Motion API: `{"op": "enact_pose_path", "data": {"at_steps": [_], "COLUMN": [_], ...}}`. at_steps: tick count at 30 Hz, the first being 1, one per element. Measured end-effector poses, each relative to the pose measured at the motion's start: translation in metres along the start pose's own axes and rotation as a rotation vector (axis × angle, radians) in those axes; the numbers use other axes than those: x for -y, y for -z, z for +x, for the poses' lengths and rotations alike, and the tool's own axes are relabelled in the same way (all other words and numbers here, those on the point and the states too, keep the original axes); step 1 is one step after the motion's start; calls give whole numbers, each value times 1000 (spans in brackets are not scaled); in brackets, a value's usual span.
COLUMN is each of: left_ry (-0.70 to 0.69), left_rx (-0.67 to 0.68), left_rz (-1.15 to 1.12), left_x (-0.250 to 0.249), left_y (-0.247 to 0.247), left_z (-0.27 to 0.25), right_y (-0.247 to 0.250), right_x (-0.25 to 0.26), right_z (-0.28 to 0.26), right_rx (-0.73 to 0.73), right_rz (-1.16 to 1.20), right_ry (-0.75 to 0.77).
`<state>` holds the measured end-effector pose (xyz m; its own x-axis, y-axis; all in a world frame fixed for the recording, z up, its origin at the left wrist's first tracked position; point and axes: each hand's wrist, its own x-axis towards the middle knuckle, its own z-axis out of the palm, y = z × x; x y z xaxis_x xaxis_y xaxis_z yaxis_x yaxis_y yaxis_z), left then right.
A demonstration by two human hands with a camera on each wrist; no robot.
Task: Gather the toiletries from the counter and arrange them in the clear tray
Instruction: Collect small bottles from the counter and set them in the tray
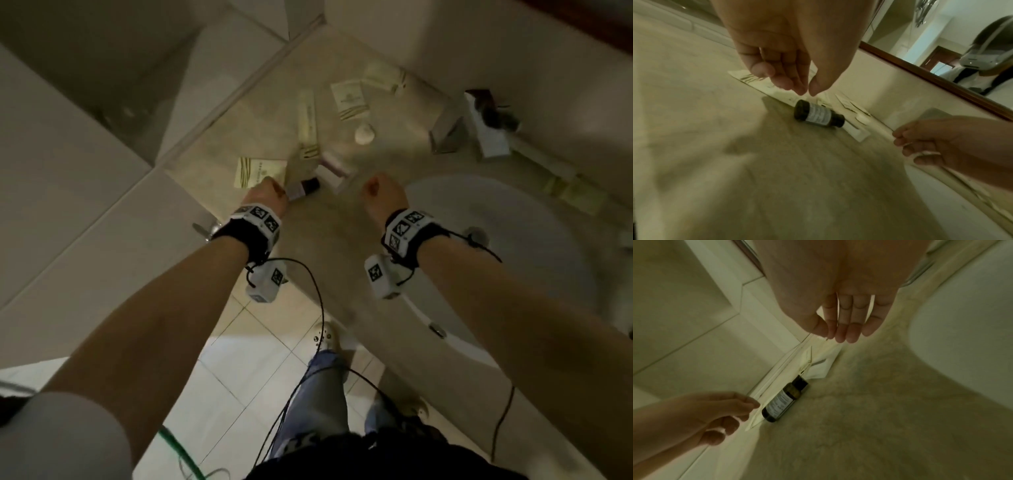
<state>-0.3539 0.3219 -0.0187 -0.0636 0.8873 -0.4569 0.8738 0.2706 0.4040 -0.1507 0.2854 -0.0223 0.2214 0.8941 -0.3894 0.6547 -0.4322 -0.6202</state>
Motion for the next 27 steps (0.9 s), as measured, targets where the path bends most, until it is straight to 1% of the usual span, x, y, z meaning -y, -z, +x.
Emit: {"op": "enact_pose_path", "data": {"at_steps": [2, 3, 5, 8, 12, 17, 20, 22, 24, 27], "left_ry": [-17, -50, -148, -304, -403, -483, -506, -499, -485, -513], "left_rx": [12, 18, 11, 4, 24, 39, 77, 140, 206, 271], "left_rz": [40, 99, 254, 373, 423, 414, 376, 310, 265, 290], "left_x": [6, 7, 7, 2, -5, -3, -9, -20, -39, -75], "left_y": [2, 1, -5, -15, -22, -17, -13, -14, -19, -34], "left_z": [17, 22, 30, 39, 49, 49, 46, 38, 27, 0], "right_y": [-5, -8, -15, -25, -39, -43, -37, -31, -19, 11], "right_x": [11, 15, 19, 20, 24, 32, 30, 23, 11, -14], "right_z": [12, 18, 27, 41, 60, 73, 70, 61, 48, 13], "right_rx": [-13, -7, 15, -2, -84, -31, 4, -5, -20, 35], "right_rz": [-42, -57, -115, -293, -411, -436, -381, -320, -239, -37], "right_ry": [-11, 4, 32, 68, 61, -32, -21, -37, -29, -32]}}
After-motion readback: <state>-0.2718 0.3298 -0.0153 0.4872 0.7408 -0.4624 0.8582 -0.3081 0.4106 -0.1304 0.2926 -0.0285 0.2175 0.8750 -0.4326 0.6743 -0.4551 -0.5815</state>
